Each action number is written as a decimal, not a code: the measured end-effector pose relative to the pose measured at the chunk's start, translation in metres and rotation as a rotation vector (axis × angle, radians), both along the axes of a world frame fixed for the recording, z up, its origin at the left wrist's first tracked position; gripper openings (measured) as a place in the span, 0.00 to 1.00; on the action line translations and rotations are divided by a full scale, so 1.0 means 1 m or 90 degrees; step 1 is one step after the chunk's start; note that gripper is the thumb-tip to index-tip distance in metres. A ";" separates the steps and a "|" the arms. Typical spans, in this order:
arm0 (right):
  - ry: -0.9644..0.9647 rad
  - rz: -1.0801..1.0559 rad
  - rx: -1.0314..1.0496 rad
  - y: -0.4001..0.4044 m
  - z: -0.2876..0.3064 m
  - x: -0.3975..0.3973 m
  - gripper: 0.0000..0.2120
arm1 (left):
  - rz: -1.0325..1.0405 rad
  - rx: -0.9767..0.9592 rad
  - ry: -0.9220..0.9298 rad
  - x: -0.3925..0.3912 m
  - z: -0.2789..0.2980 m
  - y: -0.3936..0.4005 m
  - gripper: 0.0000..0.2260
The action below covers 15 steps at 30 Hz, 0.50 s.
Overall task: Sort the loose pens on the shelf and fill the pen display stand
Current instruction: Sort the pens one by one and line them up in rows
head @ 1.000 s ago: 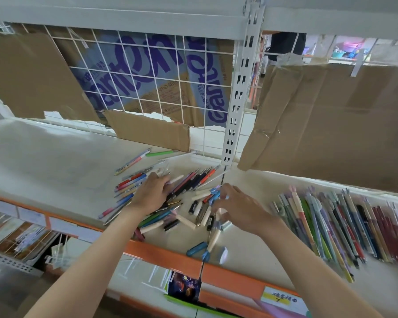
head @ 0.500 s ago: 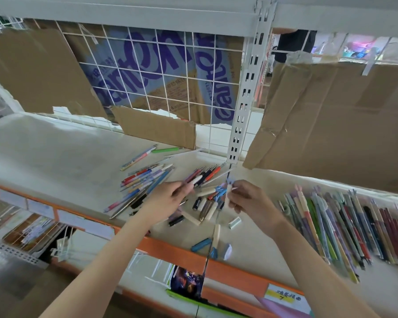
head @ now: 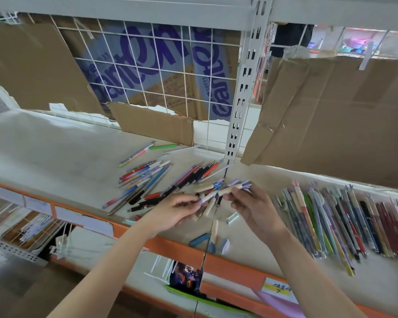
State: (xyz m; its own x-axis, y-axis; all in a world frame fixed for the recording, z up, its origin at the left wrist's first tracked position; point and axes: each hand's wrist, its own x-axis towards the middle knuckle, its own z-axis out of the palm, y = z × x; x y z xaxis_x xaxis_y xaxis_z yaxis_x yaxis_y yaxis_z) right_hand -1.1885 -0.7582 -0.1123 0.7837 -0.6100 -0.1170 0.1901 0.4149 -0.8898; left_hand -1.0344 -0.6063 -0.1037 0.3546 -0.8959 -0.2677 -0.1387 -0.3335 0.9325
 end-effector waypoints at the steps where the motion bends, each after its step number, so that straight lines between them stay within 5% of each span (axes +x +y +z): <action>1: -0.010 -0.010 0.006 0.000 0.001 0.000 0.09 | -0.003 -0.005 0.000 0.000 0.000 0.000 0.10; 15: 0.040 -0.020 -0.046 0.000 -0.005 0.007 0.01 | 0.002 0.005 0.025 -0.001 -0.010 0.001 0.08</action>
State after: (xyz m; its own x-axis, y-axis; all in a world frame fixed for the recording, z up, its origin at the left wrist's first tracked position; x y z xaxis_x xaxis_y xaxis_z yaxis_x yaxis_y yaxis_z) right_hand -1.1811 -0.7577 -0.1170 0.7564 -0.6430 -0.1197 0.1451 0.3434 -0.9279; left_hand -1.0349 -0.6049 -0.1137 0.3469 -0.8922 -0.2891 -0.1004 -0.3418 0.9344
